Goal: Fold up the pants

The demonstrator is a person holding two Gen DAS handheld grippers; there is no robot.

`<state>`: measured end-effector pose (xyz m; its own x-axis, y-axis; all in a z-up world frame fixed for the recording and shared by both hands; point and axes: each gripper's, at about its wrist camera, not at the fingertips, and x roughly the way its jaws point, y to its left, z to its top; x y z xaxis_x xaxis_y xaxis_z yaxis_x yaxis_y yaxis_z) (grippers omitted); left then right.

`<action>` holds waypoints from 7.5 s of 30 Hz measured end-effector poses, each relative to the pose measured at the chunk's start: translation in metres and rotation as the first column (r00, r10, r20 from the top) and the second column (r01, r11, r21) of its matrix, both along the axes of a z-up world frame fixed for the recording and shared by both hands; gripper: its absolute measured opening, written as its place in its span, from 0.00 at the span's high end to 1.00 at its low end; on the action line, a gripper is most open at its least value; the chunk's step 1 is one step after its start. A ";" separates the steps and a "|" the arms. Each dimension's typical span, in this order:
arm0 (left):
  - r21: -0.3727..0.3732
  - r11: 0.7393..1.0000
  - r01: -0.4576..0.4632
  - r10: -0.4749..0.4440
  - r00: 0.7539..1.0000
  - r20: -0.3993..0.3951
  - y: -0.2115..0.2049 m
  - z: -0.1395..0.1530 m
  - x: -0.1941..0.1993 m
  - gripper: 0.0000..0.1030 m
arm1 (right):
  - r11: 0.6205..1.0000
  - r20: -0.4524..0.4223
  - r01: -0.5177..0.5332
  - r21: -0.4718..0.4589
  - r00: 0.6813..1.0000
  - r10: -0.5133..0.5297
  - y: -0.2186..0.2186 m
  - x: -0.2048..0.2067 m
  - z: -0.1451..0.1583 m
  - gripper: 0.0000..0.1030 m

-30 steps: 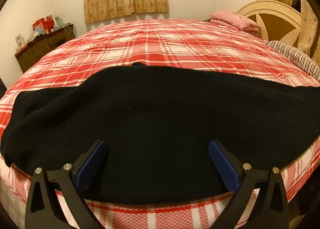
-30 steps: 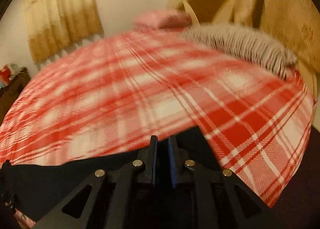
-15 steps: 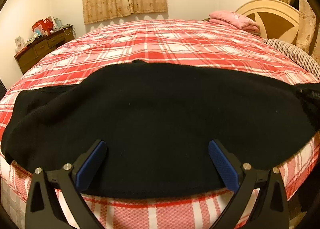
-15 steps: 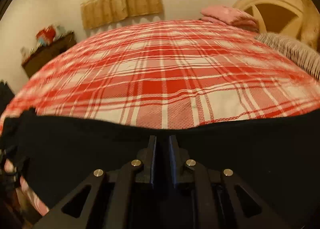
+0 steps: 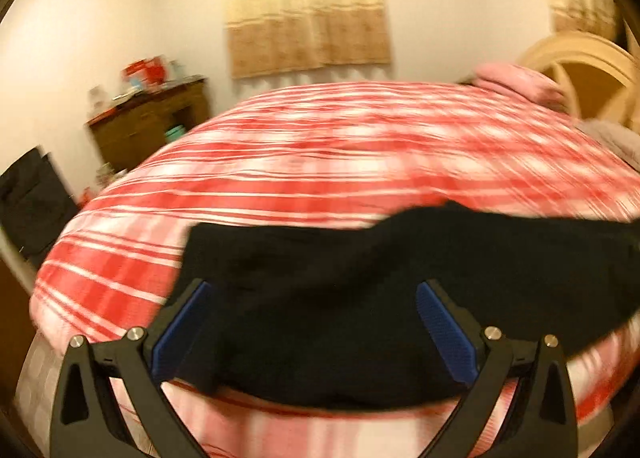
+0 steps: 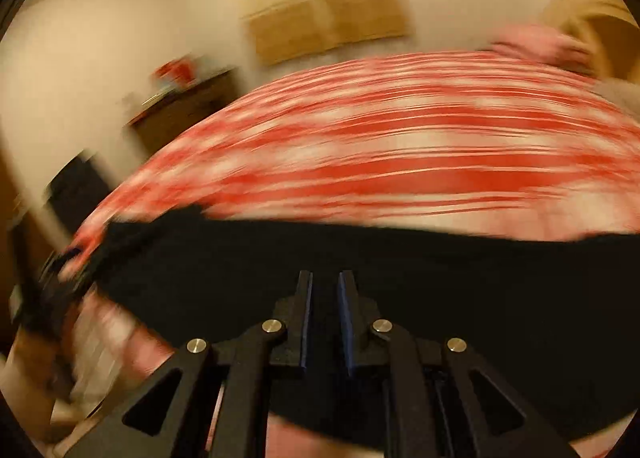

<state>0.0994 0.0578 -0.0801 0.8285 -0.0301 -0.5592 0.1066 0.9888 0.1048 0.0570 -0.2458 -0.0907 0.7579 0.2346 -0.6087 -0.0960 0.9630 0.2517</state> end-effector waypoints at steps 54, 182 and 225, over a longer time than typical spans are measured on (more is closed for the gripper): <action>-0.038 0.941 -0.337 0.337 0.942 -0.010 0.113 0.002 0.022 0.00 | 0.914 -0.092 -0.406 0.017 0.909 0.406 0.195 0.040 -0.057 0.73; -0.175 0.981 -0.085 0.063 0.990 -0.124 -0.008 -0.018 -0.008 0.09 | 0.875 0.248 0.170 -0.454 0.967 -0.060 0.029 -0.026 0.019 0.91; -0.123 0.992 -0.019 0.000 0.987 -0.158 -0.016 -0.039 -0.007 0.09 | 0.843 0.081 -0.080 -0.532 0.986 0.145 0.094 -0.003 -0.038 0.91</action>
<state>0.0921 0.0423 -0.1187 0.7307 -0.0994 -0.6755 0.1025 0.9941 -0.0355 0.0544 -0.1518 -0.1288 0.8173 -0.0077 -0.5762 -0.2086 0.9281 -0.3084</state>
